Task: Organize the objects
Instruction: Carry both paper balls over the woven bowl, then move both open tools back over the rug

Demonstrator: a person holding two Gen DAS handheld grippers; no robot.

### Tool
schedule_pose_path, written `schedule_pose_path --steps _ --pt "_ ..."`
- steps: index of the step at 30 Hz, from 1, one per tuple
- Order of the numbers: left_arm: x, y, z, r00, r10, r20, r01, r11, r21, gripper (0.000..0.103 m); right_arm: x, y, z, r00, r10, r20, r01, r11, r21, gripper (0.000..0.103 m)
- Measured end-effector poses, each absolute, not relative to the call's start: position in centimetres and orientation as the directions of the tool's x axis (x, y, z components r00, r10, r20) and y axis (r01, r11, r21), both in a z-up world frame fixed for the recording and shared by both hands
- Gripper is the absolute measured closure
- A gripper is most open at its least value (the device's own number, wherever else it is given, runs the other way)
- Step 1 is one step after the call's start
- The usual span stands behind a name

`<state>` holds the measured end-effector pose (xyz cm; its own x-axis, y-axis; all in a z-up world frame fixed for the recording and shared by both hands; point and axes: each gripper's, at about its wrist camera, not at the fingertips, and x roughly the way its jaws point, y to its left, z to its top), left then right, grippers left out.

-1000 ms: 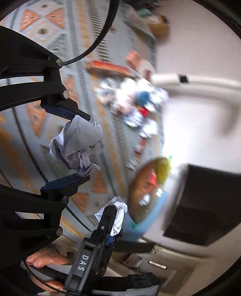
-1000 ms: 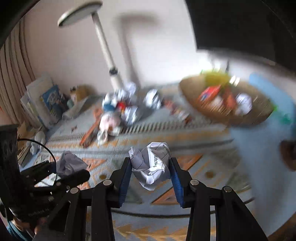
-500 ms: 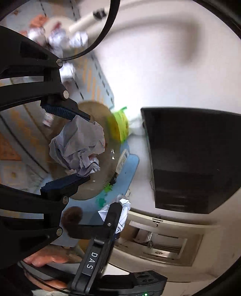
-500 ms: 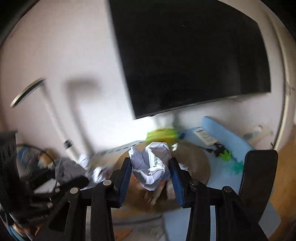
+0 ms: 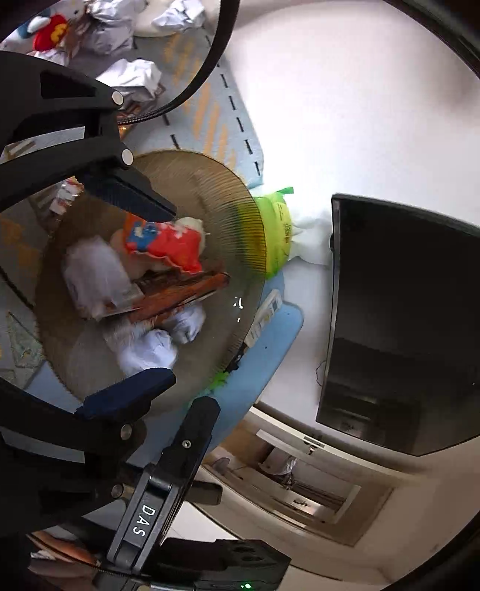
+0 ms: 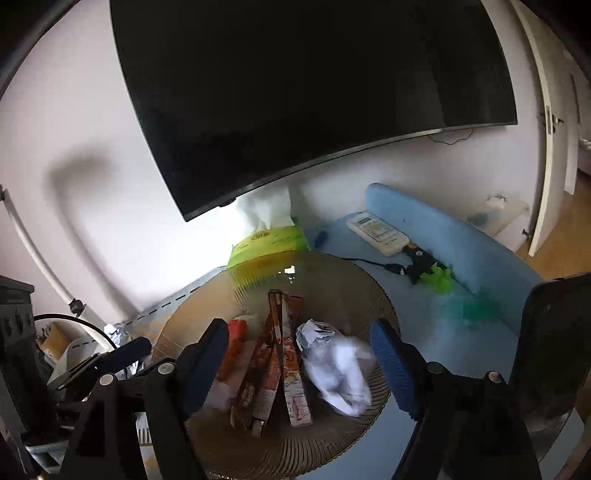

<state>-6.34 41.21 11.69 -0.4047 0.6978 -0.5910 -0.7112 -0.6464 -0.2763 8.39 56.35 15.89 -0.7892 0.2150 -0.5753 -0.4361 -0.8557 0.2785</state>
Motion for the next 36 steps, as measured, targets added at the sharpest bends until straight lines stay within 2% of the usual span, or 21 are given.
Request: schedule_pose_path --steps 7,10,12,16,18,20,26,29,32,36 --pt "-4.3 36.7 13.8 -0.426 0.709 -0.563 -0.686 -0.658 -0.311 0.023 10.5 54.6 17.4 -0.826 0.164 -0.540 -0.376 -0.874 0.309 0.025" --pt "-2.4 33.4 15.3 -0.449 0.712 -0.539 -0.662 -0.671 -0.334 0.023 11.4 52.7 18.8 -0.849 0.132 -0.512 -0.331 -0.888 0.319 0.017" --pt "-1.3 31.6 16.1 -0.514 0.668 -0.539 -0.622 -0.722 -0.302 0.023 11.8 51.3 19.6 -0.860 0.119 -0.497 -0.306 -0.899 0.313 0.012" --pt "1.5 27.7 17.1 -0.636 0.543 -0.548 -0.511 -0.829 -0.228 0.023 12.6 47.6 20.9 -0.876 0.076 -0.477 -0.235 -0.930 0.284 0.008" --pt "3.0 25.4 17.0 -0.687 0.450 -0.570 -0.412 -0.888 -0.204 0.023 13.0 45.6 21.1 -0.880 0.064 -0.470 -0.211 -0.940 0.268 0.000" --pt "4.3 23.2 16.5 -0.699 0.420 -0.579 -0.366 -0.906 -0.214 0.023 13.3 43.7 20.8 -0.884 0.046 -0.465 -0.190 -0.945 0.268 0.000" --pt "6.1 19.2 13.3 -0.731 0.265 -0.629 -0.269 -0.959 -0.092 0.023 12.0 38.8 17.7 -0.855 -0.027 -0.518 -0.136 -0.952 0.274 0.000" --pt "6.0 17.5 10.9 -0.738 0.193 -0.646 -0.221 -0.975 -0.039 0.023 11.2 36.8 14.9 -0.845 0.030 -0.533 -0.170 -0.962 0.216 0.000" --pt "5.5 16.1 8.6 -0.736 0.150 -0.661 -0.186 -0.982 -0.016 0.023 9.7 35.5 11.2 -0.818 0.030 -0.575 -0.160 -0.971 0.178 0.000" --pt "4.6 15.0 6.2 -0.699 0.152 -0.698 -0.173 -0.984 -0.041 0.023 8.1 35.0 8.0 -0.776 0.011 -0.631 -0.148 -0.975 0.166 0.000"
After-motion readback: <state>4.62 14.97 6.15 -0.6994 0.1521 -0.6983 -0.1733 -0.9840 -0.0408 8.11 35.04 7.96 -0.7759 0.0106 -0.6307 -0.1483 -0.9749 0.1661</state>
